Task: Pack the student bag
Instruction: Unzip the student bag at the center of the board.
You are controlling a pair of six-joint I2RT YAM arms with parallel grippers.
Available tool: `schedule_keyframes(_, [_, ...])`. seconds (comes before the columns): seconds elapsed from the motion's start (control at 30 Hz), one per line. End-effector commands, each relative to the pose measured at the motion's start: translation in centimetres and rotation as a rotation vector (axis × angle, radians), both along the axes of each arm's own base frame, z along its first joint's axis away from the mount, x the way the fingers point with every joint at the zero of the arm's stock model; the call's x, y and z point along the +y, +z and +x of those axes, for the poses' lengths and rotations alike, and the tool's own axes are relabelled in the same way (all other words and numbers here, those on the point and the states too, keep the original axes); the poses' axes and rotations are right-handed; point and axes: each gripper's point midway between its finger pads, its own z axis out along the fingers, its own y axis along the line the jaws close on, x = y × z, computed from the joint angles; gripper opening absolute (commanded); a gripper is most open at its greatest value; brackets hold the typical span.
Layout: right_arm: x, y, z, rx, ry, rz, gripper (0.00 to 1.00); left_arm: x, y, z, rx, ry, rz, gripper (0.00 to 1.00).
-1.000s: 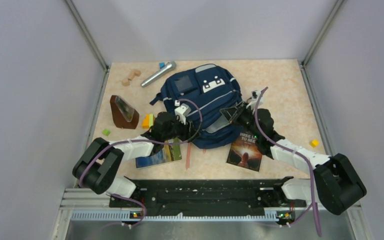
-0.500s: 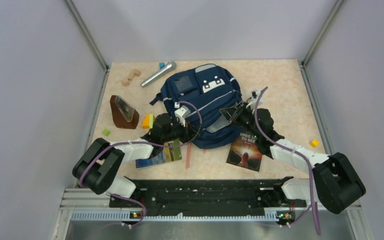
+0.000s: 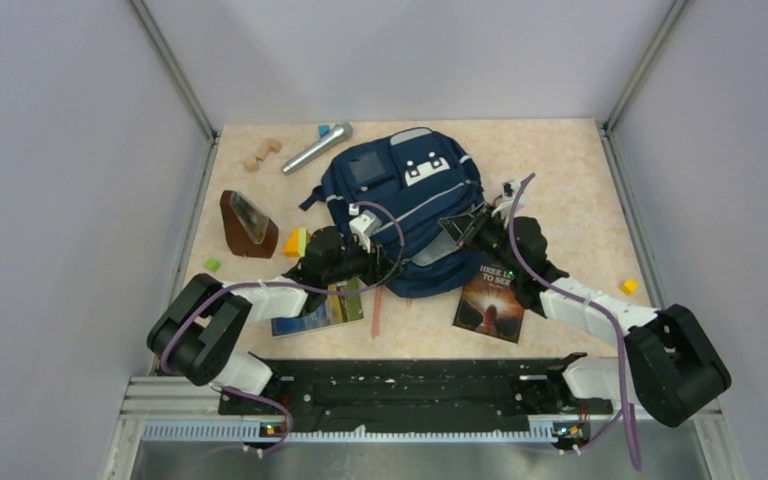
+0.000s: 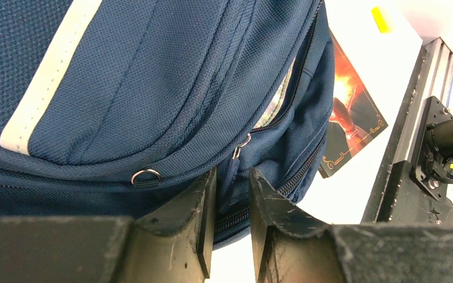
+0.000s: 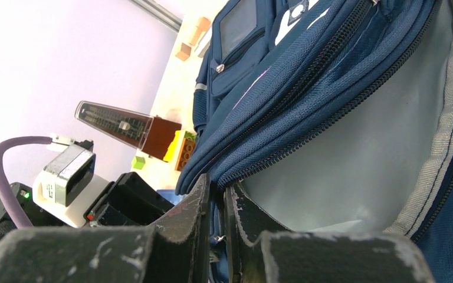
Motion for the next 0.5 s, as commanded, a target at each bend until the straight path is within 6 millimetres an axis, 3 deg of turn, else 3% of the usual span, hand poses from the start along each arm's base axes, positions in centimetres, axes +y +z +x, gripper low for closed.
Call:
schedule_keyframes(0.0, [0.8, 5.2, 0.8, -0.133, 0.021, 0.078, 0.01, -1.0, 2.6, 1.6, -0.083, 0.001, -0.057, 0.32])
schedule_keyframes(0.1, [0.8, 5.3, 0.8, -0.134, 0.020, 0.078, 0.01, -1.1, 2.2, 1.7, -0.072, 0.001, -0.053, 0.29])
schedule_keyframes(0.33, [0.5, 5.3, 0.8, -0.137, 0.006, 0.071, 0.01, -0.4, 2.3, 2.2, -0.074, 0.058, -0.040, 0.01])
schedule_keyframes(0.47, [0.1, 5.5, 0.8, -0.146, -0.013, 0.059, 0.00, 0.8, 2.4, 2.5, -0.062, 0.127, -0.009, 0.00])
